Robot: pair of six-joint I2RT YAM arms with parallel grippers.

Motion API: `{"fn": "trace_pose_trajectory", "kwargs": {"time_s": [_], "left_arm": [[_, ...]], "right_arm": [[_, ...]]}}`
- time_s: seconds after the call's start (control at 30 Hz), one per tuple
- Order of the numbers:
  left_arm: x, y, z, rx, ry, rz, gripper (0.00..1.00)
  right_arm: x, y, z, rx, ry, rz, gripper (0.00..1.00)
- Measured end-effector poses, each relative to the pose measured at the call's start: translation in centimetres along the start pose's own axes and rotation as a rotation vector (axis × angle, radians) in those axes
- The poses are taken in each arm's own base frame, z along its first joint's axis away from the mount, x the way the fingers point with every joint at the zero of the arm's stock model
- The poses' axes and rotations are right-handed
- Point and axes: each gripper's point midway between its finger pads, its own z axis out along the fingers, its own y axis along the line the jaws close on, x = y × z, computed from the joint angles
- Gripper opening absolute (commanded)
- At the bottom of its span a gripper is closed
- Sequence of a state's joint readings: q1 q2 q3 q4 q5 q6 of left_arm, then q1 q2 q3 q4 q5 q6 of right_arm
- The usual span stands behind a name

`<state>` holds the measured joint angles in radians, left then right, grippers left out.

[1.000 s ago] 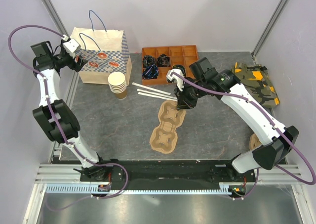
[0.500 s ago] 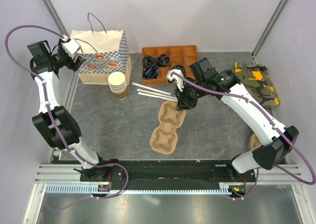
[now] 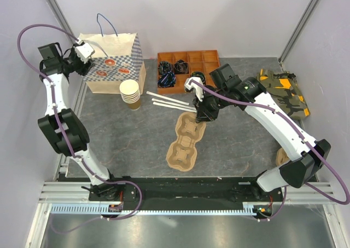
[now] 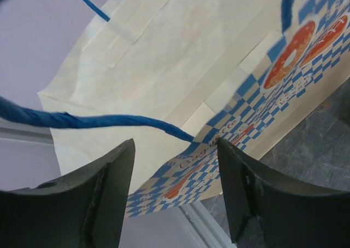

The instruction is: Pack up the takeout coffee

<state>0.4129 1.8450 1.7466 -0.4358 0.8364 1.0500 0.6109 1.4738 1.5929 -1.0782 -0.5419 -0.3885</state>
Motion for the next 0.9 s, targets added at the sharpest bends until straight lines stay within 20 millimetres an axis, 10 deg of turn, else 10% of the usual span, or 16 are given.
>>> {"fn": "trace_pose_trajectory", "kwargs": {"time_s": [0.23, 0.6, 0.9], "left_arm": [[1.2, 1.3, -0.1, -0.043, 0.075, -0.034, 0.03], [3.7, 1.0, -5.2, -0.192, 0.296, -0.157, 0.02], [0.4, -0.8, -12.6, -0.301, 0.376, -0.196, 0.02]], "right_arm": [[0.0, 0.0, 0.0, -0.001, 0.000, 0.000, 0.00], [0.0, 0.1, 0.0, -0.003, 0.001, 0.001, 0.00], [-0.3, 0.2, -0.3, -0.006, -0.006, -0.003, 0.00]]}}
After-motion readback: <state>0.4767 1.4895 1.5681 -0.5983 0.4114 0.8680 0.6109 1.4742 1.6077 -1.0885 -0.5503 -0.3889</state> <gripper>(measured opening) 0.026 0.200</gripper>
